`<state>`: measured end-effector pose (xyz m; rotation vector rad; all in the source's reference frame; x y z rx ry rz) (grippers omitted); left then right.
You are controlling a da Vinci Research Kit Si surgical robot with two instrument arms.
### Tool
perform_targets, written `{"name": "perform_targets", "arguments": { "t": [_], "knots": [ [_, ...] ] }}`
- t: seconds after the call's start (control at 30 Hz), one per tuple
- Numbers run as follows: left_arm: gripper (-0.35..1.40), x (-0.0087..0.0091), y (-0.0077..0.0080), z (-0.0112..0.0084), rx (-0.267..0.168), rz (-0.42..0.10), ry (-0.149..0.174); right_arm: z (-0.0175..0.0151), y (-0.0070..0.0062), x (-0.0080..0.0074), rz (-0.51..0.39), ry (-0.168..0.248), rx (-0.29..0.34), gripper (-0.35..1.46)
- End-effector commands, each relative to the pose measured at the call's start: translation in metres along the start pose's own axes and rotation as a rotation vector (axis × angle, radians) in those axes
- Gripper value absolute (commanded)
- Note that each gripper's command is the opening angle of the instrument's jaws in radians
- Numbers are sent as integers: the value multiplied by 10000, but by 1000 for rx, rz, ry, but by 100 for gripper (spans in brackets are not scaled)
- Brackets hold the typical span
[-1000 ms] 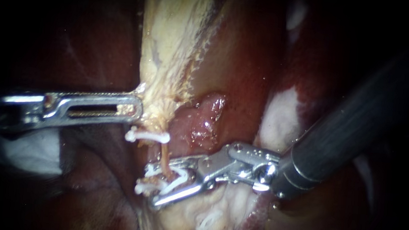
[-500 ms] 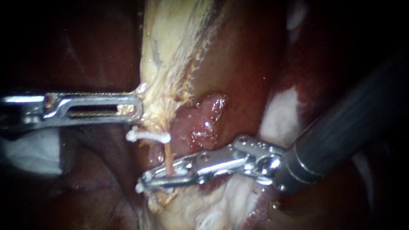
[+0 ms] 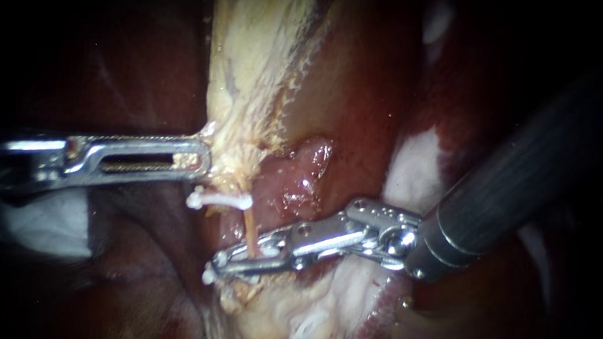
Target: Clipping first clip right tube
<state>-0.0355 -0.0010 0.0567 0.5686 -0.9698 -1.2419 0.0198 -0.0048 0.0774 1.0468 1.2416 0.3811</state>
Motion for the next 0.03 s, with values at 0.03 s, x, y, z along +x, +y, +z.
{"name": "perform_targets", "arguments": {
  "t": [0.03],
  "knots": [
    [-35,0,0,0,0,0,0,-1,1,0,0,0,0,-35]
  ]
}}
